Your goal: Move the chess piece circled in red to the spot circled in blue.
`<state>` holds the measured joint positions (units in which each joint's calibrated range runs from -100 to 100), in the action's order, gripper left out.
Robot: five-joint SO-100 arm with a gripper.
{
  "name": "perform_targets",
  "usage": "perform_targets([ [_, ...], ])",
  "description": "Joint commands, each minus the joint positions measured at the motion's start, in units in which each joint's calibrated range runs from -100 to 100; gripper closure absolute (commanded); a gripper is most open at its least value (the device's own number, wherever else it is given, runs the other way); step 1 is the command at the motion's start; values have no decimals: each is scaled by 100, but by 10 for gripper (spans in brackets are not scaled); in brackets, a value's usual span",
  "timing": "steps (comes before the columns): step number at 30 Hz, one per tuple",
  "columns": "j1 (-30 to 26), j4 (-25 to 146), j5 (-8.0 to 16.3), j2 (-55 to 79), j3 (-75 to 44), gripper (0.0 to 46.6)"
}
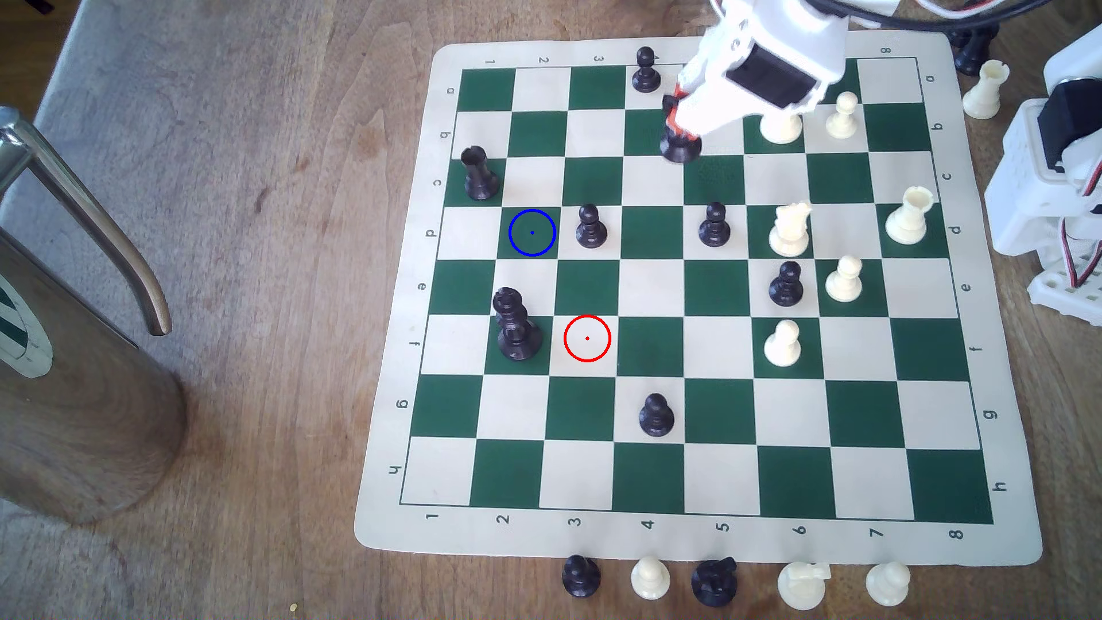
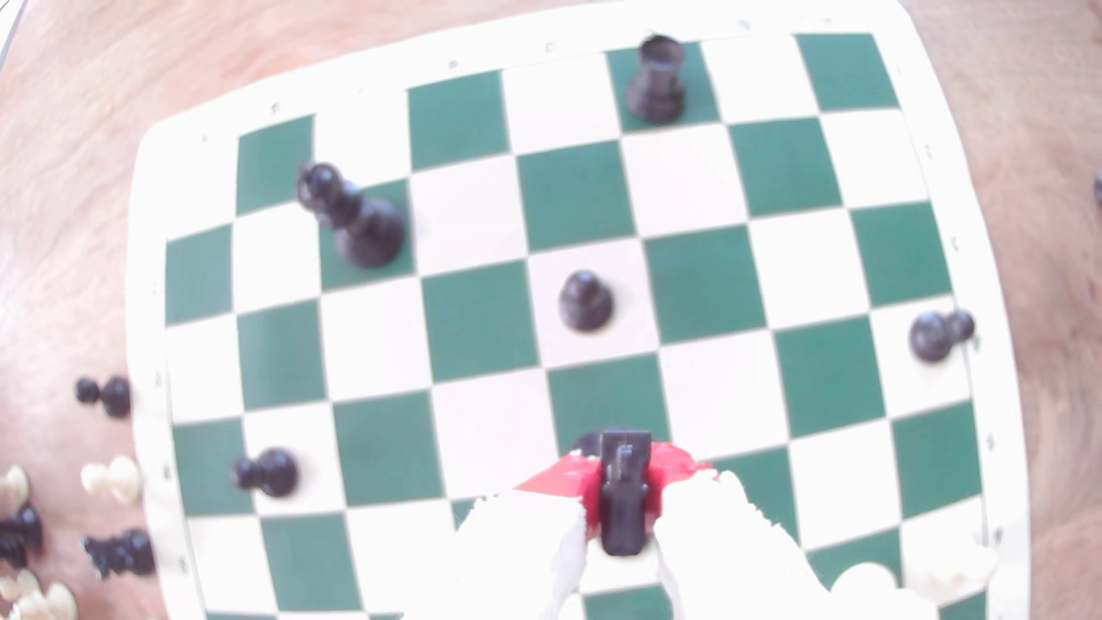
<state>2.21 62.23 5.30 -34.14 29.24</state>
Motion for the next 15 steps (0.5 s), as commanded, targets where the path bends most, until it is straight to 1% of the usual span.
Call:
perform_targets([
  [1,41,329,-15,121,-1573,463],
  [2,72,427,-20,520,-2099,463],
  [7,119,525,-49,1759,-3368,463],
  [9,103,362,-39,2260,-3585,463],
  [15,17,-269,24,3338,-3613,463],
])
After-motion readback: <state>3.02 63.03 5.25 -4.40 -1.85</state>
